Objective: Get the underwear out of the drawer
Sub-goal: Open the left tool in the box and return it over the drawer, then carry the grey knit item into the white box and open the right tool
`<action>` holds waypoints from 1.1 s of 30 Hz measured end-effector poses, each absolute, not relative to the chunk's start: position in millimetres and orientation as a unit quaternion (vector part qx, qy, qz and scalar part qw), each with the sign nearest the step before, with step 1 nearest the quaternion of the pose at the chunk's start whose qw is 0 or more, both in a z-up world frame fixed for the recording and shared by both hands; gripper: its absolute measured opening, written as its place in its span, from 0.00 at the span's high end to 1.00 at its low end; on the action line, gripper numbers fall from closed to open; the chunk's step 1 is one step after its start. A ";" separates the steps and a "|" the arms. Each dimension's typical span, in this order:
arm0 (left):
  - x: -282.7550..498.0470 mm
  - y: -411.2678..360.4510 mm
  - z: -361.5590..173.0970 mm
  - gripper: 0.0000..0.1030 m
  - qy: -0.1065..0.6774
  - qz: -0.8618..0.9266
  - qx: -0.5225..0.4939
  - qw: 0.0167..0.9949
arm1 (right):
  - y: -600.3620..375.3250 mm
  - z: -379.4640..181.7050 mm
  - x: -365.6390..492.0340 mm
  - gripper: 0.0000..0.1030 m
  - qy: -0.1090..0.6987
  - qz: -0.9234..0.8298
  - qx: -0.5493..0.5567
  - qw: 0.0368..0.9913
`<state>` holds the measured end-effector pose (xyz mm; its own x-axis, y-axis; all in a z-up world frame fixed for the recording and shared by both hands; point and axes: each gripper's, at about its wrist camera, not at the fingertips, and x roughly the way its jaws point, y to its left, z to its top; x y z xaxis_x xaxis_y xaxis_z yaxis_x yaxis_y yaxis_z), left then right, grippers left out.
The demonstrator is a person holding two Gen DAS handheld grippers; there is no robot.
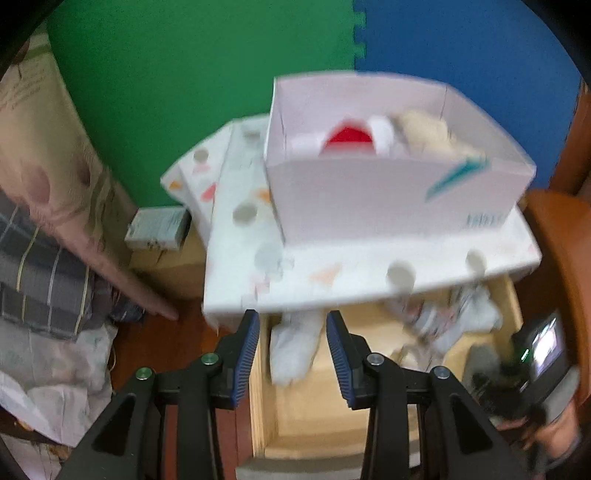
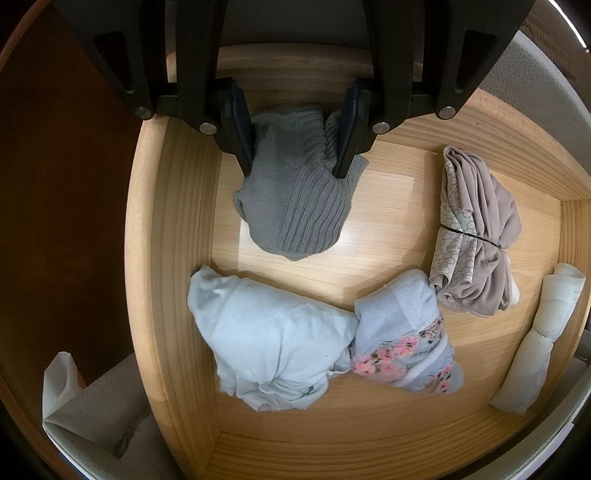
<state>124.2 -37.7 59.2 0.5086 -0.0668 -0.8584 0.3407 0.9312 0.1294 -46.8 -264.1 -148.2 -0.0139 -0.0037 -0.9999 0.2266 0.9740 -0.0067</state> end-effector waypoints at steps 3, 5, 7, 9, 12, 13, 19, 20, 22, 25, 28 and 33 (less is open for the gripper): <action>107.9 -29.9 27.6 0.63 0.497 -0.106 0.136 0.851 | -264.5 -148.1 -46.5 0.63 0.707 -0.083 0.079 0.698; 97.3 -24.4 3.6 0.63 0.509 -0.093 0.117 0.848 | -264.3 -149.4 -46.0 0.63 0.707 -0.084 0.080 0.698; 89.5 -21.8 -14.5 0.63 0.515 -0.080 0.104 0.847 | -264.7 -149.6 -45.6 0.63 0.707 -0.084 0.079 0.698; 84.5 -18.3 -31.7 0.63 0.529 -0.077 0.087 0.841 | -264.7 -150.1 -44.9 0.63 0.707 -0.084 0.079 0.698; 77.9 -17.6 -46.9 0.63 0.534 -0.067 0.084 0.838 | -264.4 -149.3 -43.8 0.63 0.707 -0.085 0.077 0.698; 76.4 -17.6 -51.5 0.63 0.534 -0.063 0.086 0.838 | -263.7 -149.6 -43.4 0.63 0.707 -0.085 0.077 0.698; 71.3 -12.8 -64.7 0.63 0.536 -0.052 0.088 0.838 | -260.9 -144.4 -43.8 0.63 0.702 -0.086 0.073 0.703; 70.0 -11.7 -63.8 0.63 0.532 -0.051 0.083 0.841 | -261.2 -143.4 -43.8 0.63 0.700 -0.086 0.073 0.705; 65.9 -10.5 -61.3 0.63 0.520 -0.050 0.077 0.850 | -261.9 -138.0 -44.9 0.64 0.695 -0.085 0.077 0.710; 63.2 -8.6 -55.9 0.63 0.501 -0.054 0.068 0.861 | -263.1 -130.0 -45.6 0.64 0.685 -0.080 0.081 0.720; 63.5 -3.5 -54.0 0.63 0.496 -0.064 0.050 0.864 | -264.3 -124.5 -45.0 0.65 0.679 -0.072 0.081 0.726; 65.2 2.3 -53.2 0.63 0.493 -0.054 0.033 0.868 | -270.3 -108.5 -43.3 0.65 0.664 -0.068 0.093 0.739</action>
<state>65.2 2.3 -53.2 0.5085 -0.0619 -0.8588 0.1268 0.9919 0.0036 -43.3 -270.3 -108.5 0.1092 0.0224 -0.9938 0.2248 0.9733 0.0466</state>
